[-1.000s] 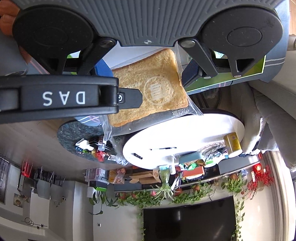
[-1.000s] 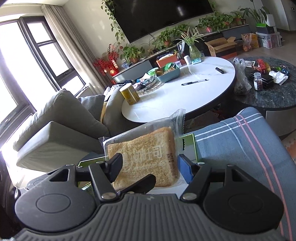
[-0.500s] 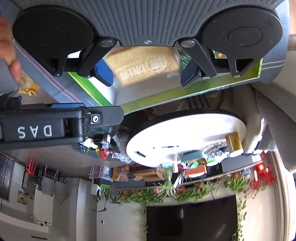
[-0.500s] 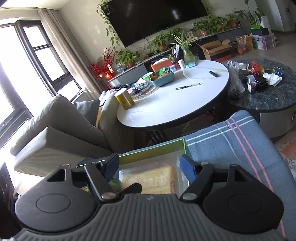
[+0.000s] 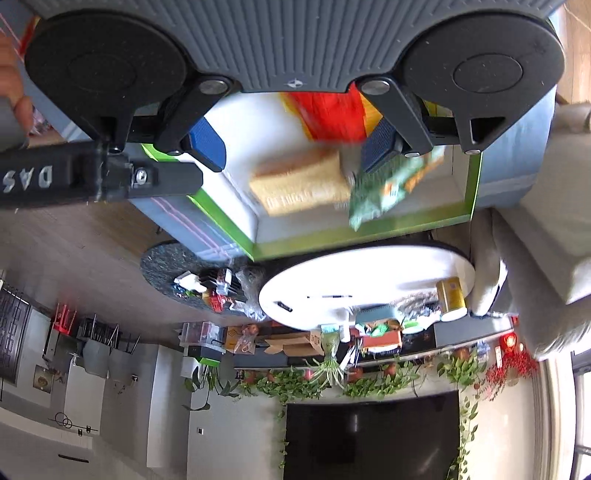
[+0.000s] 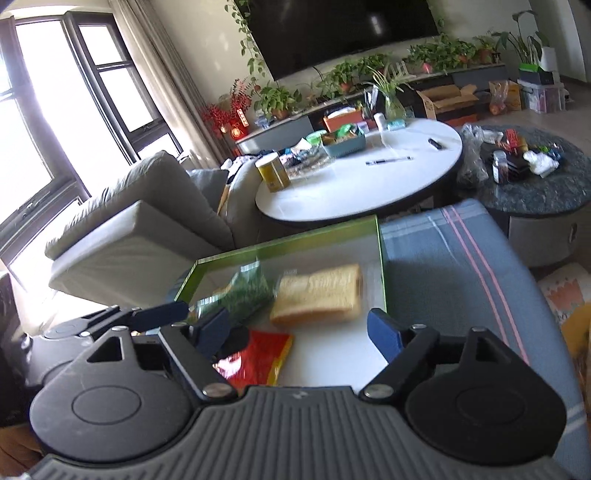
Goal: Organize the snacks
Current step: 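Reach both grippers to the red snack pack on the table and grasp it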
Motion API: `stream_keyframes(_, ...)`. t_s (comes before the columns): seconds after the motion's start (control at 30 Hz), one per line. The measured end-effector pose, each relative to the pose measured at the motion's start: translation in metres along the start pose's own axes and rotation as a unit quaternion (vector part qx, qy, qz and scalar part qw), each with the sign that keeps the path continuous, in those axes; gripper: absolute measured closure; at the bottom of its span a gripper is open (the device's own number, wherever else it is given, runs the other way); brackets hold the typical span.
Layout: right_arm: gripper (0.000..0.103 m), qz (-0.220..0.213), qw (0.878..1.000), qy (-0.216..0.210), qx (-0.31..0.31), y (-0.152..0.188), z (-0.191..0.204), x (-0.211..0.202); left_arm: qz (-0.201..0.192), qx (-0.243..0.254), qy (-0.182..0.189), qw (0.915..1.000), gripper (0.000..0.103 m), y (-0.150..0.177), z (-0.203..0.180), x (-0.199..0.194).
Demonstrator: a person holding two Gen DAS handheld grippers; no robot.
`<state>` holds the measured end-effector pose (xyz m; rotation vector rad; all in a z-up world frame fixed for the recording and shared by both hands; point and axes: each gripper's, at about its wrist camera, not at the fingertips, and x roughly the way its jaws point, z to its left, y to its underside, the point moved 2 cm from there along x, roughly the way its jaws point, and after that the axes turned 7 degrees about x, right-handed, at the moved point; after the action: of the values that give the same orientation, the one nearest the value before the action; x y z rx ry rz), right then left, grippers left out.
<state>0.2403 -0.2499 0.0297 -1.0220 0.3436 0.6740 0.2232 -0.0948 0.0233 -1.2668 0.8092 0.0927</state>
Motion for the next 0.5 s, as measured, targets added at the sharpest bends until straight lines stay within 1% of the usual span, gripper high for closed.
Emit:
stream_keyframes(0.1, 0.029, 0.017, 1.000, 0.008, 0.008, 0.020, -0.003, -0.004, 0.012, 0.005, 0.001, 0.9999, 0.024, 0.022, -0.009, -0.012)
stream_keyframes(0.23, 0.029, 0.035, 0.999, 0.010, 0.010, 0.041, -0.006, -0.012, 0.038, 0.001, 0.017, 0.9991, 0.024, 0.050, -0.016, -0.022)
stream_keyframes(0.37, 0.029, 0.052, 0.999, 0.015, 0.008, 0.059, -0.007, -0.022, 0.056, -0.020, 0.029, 0.9978, 0.024, 0.067, -0.021, -0.028)
stream_keyframes(0.5, 0.029, 0.061, 0.998, 0.023, 0.011, 0.067, -0.009, -0.026, 0.063, -0.038, 0.052, 0.9959, 0.024, 0.076, -0.027, -0.033)
